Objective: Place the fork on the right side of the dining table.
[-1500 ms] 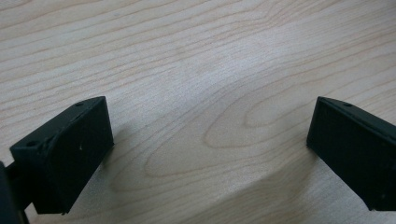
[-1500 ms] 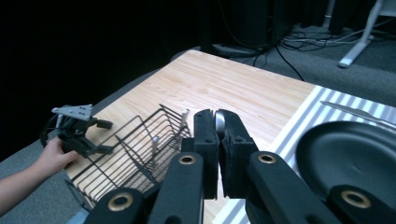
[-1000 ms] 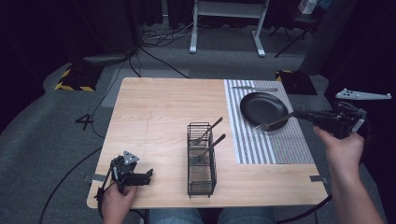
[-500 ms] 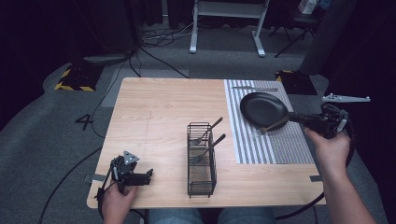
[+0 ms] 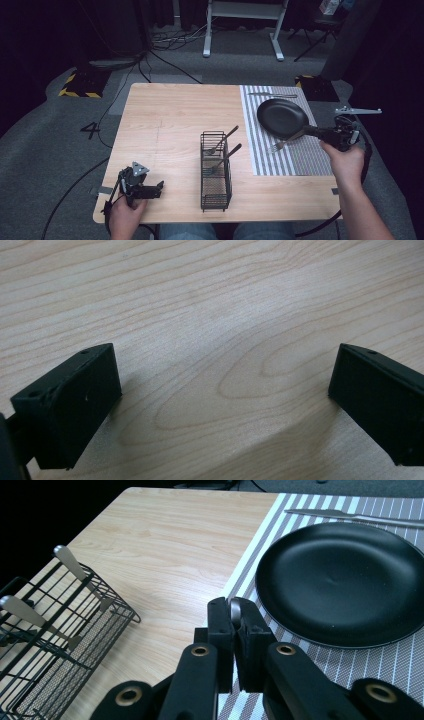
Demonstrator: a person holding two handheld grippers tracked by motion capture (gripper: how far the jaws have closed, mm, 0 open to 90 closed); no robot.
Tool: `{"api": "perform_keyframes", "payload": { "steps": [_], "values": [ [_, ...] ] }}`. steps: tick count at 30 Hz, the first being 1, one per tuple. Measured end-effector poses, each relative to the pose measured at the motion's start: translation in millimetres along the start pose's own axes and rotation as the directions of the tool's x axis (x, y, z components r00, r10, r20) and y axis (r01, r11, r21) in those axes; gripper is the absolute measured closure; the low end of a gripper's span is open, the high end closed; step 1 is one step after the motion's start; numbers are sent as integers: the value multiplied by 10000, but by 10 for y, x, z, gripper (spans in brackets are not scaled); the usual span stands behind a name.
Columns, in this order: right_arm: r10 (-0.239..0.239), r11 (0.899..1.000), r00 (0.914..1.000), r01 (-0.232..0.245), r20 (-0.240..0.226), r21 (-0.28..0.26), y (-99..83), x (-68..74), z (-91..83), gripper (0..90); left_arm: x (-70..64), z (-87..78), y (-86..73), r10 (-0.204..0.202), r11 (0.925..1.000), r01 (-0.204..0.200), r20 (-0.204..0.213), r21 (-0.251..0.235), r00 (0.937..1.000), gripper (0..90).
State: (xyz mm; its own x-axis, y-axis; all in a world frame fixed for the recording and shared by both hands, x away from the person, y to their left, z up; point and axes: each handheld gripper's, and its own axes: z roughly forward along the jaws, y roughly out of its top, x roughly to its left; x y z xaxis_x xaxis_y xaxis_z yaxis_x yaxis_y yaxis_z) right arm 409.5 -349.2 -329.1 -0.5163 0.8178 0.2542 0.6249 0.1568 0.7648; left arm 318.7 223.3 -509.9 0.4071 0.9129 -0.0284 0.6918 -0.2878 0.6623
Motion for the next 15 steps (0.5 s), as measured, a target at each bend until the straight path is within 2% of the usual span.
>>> {"api": "perform_keyframes", "payload": {
  "steps": [15],
  "values": [
    [493, 9986, 9988, -492, -7, 205, -129, -96, 225, 867, 0, 0, 0, 4, 10000, -4, -1, 3, 10000, 5]
  ]
}}
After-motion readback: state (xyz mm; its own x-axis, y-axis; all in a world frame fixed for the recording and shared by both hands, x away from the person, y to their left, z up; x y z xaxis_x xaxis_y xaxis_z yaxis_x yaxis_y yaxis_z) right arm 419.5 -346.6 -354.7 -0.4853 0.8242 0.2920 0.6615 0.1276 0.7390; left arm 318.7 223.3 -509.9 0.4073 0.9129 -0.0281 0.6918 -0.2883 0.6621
